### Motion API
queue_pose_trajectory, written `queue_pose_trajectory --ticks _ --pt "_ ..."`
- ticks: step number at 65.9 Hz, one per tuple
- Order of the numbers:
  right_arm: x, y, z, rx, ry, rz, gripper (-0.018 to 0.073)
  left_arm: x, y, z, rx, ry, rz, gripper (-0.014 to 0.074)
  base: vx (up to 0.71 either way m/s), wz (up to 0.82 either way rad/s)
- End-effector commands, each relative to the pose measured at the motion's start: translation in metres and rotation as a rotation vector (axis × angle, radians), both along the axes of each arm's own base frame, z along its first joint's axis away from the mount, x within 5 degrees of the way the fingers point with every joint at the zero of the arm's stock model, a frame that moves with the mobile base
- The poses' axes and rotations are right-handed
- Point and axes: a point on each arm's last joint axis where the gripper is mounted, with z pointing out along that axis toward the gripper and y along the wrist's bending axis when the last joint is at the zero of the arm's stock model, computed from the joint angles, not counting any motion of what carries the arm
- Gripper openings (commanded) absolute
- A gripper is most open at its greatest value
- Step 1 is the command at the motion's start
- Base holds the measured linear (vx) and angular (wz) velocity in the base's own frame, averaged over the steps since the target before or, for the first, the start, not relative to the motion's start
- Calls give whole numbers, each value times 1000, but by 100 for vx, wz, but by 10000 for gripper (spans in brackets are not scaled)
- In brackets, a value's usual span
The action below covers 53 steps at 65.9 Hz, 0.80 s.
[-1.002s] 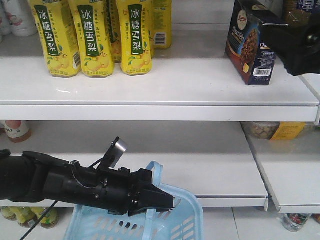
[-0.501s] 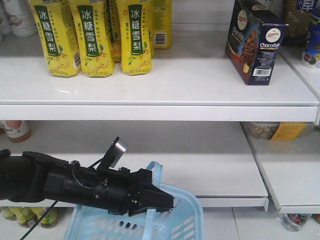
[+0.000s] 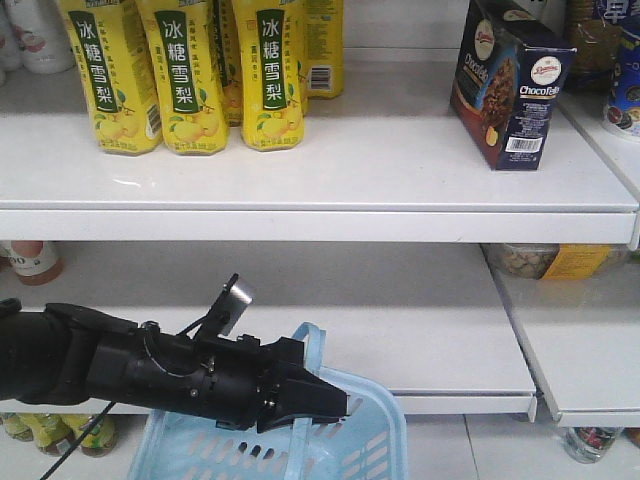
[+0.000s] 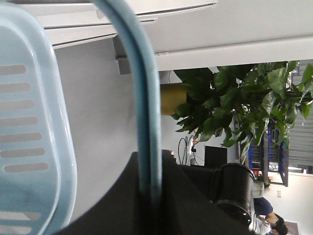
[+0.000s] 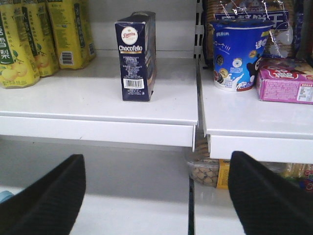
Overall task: Left arm holds basket, right arm returns cookies
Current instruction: 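Withdraw the right gripper from the shelf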
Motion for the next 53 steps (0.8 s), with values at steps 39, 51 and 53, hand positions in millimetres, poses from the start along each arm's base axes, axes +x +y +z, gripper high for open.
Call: queue_pose_trajectory --ticks 39,51,53 --pt "17 7 -111 66 -247 43 571 1 -3 27 -97 -79 -8 -6 0 0" --pt "16 7 -110 65 -251 43 392 1 -3 27 -98 -79 -9 -6 0 0" --pt "17 7 -110 65 -250 43 342 1 -3 27 -98 -79 -9 -6 0 0"
